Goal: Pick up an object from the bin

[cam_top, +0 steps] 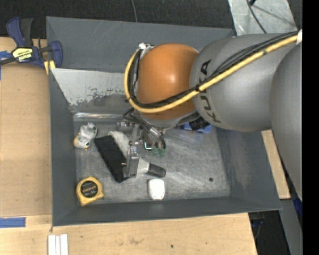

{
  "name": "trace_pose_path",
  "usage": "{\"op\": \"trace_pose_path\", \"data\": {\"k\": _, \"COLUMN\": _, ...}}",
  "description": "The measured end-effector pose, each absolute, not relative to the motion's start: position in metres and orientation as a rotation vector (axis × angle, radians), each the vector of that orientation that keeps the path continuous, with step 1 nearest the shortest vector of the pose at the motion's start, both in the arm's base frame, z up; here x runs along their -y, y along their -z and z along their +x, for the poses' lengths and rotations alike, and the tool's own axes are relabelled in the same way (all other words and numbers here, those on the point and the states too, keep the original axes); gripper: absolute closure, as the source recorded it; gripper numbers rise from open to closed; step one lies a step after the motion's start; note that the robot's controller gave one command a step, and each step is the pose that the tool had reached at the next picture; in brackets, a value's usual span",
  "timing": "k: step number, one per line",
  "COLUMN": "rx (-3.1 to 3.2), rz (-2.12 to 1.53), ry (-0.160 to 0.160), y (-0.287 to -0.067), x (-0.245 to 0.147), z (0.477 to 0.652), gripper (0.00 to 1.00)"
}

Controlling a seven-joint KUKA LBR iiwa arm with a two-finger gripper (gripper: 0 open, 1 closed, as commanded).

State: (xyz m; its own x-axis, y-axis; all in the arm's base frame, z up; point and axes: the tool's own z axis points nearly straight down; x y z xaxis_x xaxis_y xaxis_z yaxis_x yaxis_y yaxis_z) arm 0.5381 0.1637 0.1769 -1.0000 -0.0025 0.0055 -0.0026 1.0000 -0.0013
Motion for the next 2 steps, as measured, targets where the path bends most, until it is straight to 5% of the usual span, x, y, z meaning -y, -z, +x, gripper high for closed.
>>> {"op": "trace_pose_path", "data": {"k": 2, "rx": 3.137, "rz": 0.086, "ry": -0.003, "y": -0.197, "x": -0.17, "z": 0.537, "gripper": 0.0}}
